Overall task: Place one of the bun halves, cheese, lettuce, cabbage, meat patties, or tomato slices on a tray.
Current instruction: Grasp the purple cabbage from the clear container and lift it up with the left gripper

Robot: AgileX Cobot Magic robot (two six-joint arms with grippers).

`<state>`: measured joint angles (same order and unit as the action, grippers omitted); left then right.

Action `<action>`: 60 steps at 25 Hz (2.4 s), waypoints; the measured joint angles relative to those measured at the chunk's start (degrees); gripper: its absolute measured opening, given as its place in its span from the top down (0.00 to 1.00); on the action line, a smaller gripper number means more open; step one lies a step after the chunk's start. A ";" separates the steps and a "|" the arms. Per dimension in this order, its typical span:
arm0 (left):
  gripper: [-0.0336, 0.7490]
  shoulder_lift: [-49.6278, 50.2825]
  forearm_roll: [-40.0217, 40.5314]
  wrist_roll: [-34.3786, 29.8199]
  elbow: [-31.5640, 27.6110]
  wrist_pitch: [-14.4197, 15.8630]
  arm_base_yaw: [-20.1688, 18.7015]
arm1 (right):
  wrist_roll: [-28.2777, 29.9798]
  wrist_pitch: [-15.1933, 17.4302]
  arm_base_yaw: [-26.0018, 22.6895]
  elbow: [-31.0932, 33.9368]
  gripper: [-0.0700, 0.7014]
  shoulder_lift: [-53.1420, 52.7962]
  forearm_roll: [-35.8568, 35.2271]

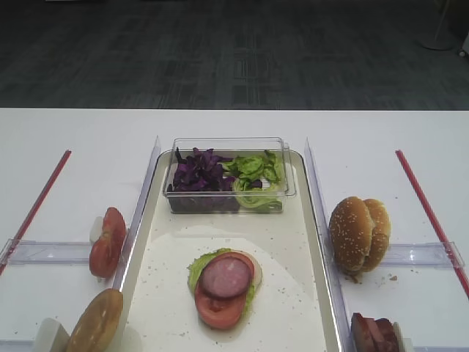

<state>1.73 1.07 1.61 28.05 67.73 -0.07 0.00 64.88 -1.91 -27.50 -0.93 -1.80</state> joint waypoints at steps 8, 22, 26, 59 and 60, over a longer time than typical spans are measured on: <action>0.24 0.00 0.00 0.00 0.00 0.00 0.00 | 0.00 0.00 0.00 0.00 0.17 0.00 0.00; 0.24 0.00 0.00 0.00 0.00 0.00 0.00 | -0.31 0.00 0.00 0.00 0.17 0.00 0.00; 0.24 1.93 -0.11 0.00 1.28 -1.07 0.00 | 0.00 0.00 0.00 0.00 0.17 0.00 0.00; 0.26 79.13 -7.64 -7.01 36.29 -16.36 0.00 | -0.31 0.00 0.00 0.00 0.17 0.00 0.00; 0.27 80.58 -7.90 -7.82 37.66 -16.36 0.00 | -0.31 0.00 0.00 0.00 0.17 0.00 0.00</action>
<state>82.31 -6.83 -6.20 65.71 51.37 -0.07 -0.31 64.88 -1.91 -27.50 -0.93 -1.80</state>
